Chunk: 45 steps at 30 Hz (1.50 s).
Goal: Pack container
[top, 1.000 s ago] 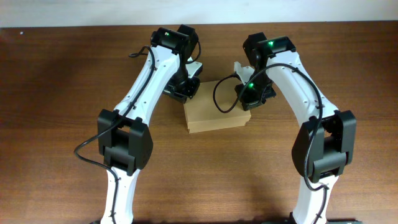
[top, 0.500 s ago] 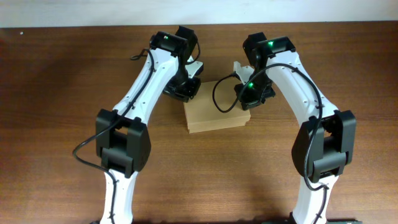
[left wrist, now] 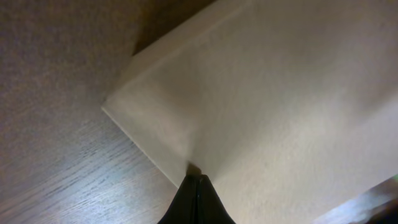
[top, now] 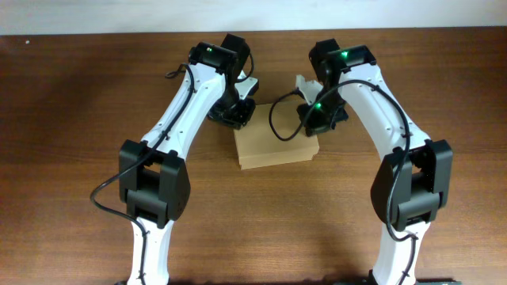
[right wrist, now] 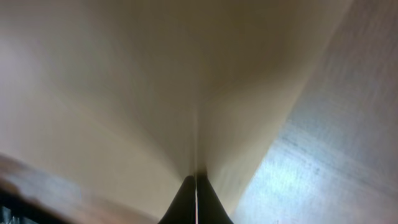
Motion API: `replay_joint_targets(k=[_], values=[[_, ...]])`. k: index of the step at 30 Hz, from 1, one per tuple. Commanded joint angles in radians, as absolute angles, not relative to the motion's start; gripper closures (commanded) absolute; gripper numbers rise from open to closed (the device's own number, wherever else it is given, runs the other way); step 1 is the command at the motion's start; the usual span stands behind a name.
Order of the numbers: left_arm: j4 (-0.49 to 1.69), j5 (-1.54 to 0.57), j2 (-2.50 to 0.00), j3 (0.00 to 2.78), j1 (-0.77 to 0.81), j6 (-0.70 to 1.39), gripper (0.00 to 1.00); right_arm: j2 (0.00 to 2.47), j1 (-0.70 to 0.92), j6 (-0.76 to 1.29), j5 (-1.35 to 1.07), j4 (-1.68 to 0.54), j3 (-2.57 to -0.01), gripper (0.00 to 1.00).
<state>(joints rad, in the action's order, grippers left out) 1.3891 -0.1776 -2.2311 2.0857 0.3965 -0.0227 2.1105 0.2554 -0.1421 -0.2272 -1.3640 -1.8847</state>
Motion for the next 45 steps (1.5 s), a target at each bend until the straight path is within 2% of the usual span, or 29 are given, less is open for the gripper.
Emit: replay_joint_targets(k=[1,10,13,20,28,30,32,33,34,36,45], values=[[1.388,-0.109,-2.227,2.162,0.405,0.010,0.98,2.126,0.255,-0.157,-0.251,-1.354,-1.991,0.96],[1.441,0.017,-2.199,2.417,0.320,0.068,0.97,2.122,0.176,-0.143,-0.192,-1.361,-2.289,0.96],[1.443,0.107,-2.199,2.510,0.240,0.076,0.91,2.122,0.119,-0.141,-0.110,-1.353,-2.364,0.96],[1.436,0.112,-2.199,2.558,0.028,0.087,0.89,2.125,-0.037,-0.017,-0.101,-1.352,-2.394,0.96],[1.429,0.086,-2.199,2.557,-0.131,0.086,0.89,2.133,-0.179,-0.017,-0.101,-1.353,-2.391,0.96],[1.430,0.086,-2.199,2.557,-0.141,0.086,0.76,2.133,-0.191,-0.017,-0.101,-1.353,-2.391,0.95],[1.430,0.086,-2.199,2.557,-0.145,0.086,0.61,2.133,-0.192,-0.017,-0.100,-1.353,-2.391,0.81],[1.430,0.086,-2.199,2.557,-0.145,0.086,0.40,2.133,-0.192,-0.017,-0.100,-1.353,-2.391,0.68],[1.430,0.086,-2.199,2.557,-0.145,0.086,0.01,2.133,-0.192,-0.017,-0.100,-1.353,-2.391,0.50],[1.431,0.087,-2.199,2.557,-0.145,0.086,0.01,2.133,-0.190,-0.018,-0.100,-1.353,-2.391,0.01],[1.433,0.086,-2.199,2.557,-0.145,0.086,0.01,2.133,-0.190,-0.018,-0.100,-1.353,-2.391,0.01]])
